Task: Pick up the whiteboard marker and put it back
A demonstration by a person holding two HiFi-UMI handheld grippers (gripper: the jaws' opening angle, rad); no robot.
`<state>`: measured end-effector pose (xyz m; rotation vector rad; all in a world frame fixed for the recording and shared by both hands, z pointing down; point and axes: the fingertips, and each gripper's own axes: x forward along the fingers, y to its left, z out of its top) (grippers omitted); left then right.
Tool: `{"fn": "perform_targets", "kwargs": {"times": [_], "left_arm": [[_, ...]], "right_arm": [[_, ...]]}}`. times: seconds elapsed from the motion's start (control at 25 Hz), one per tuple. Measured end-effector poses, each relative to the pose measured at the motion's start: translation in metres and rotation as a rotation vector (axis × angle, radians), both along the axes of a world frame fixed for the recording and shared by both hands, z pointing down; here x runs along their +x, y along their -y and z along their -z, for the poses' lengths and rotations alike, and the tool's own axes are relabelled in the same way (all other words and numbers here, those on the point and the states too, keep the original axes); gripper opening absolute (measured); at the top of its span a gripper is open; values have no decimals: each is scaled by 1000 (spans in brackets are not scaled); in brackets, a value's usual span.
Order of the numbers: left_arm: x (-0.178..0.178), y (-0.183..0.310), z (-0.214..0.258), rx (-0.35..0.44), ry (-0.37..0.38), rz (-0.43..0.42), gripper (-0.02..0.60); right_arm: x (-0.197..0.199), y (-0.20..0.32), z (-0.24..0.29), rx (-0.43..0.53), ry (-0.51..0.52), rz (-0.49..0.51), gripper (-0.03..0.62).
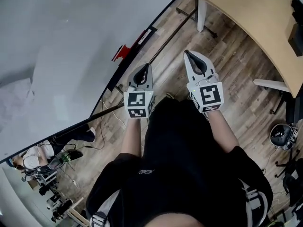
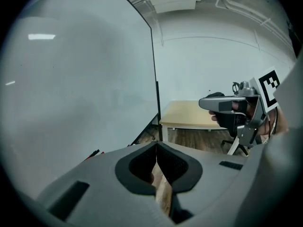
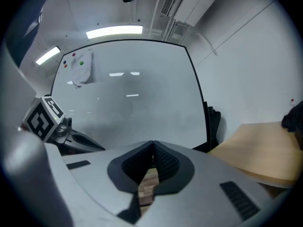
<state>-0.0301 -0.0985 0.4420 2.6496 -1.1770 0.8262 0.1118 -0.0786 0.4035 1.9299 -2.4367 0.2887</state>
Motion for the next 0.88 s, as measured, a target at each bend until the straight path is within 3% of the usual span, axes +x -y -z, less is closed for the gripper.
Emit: {"fn": "perform_targets", "kwargs": {"times": [0.4,0.52,0.72,0.88], "left_arm": [[12,49,-35,-29,125,-79,6],[10,70,-52,-26,199,-80,6],[4,107,-79,-11,387,-113,6],[4,133,-105,-36,431,-159,6]], "right_arm": [[18,30,-22,-46,-13,-21,2],[22,44,-29,-63,-11,-27,2],[29,70,-44,-91,2,-48,2],[31,82,-65,-142,23,-57,2]]}}
